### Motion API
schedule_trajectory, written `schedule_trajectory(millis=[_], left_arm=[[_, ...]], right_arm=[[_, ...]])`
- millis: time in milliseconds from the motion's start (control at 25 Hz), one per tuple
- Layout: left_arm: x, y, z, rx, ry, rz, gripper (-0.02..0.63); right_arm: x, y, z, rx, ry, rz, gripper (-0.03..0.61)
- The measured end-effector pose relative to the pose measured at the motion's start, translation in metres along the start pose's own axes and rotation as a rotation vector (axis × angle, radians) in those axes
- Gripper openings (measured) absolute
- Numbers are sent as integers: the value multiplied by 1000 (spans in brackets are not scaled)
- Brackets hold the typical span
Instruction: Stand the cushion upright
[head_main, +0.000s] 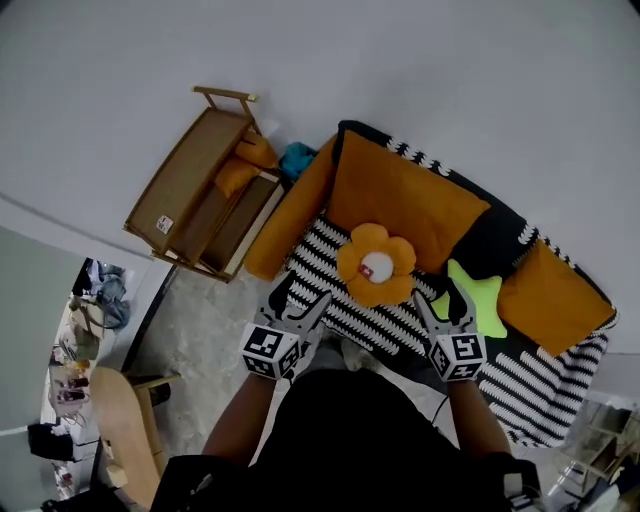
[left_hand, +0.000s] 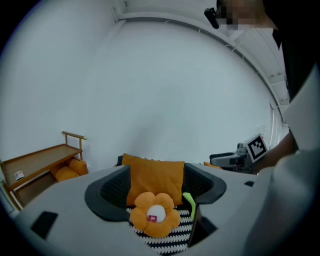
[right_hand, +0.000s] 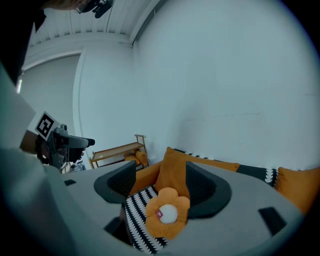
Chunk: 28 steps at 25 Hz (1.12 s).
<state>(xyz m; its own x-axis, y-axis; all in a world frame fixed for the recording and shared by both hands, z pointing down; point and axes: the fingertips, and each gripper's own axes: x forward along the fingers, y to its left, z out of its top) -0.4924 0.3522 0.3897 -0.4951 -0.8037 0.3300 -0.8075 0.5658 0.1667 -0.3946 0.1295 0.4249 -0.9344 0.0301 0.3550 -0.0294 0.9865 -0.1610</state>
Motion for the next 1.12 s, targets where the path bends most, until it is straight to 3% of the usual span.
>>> schedule_trajectory(millis=[280, 600, 840, 1120], left_arm=[[57, 43, -2, 23, 90, -113, 353], [111, 79, -42, 52, 232, -232, 353], [164, 79, -93, 87, 332, -305, 355], [214, 72, -190, 71, 473, -369, 368]], right_arm=[[48, -21, -10, -15, 90, -101, 313], [87, -38, -57, -31, 231, -177, 314], [119, -54, -107, -46, 342, -162, 314], [138, -56, -166, -34, 393, -107, 314]])
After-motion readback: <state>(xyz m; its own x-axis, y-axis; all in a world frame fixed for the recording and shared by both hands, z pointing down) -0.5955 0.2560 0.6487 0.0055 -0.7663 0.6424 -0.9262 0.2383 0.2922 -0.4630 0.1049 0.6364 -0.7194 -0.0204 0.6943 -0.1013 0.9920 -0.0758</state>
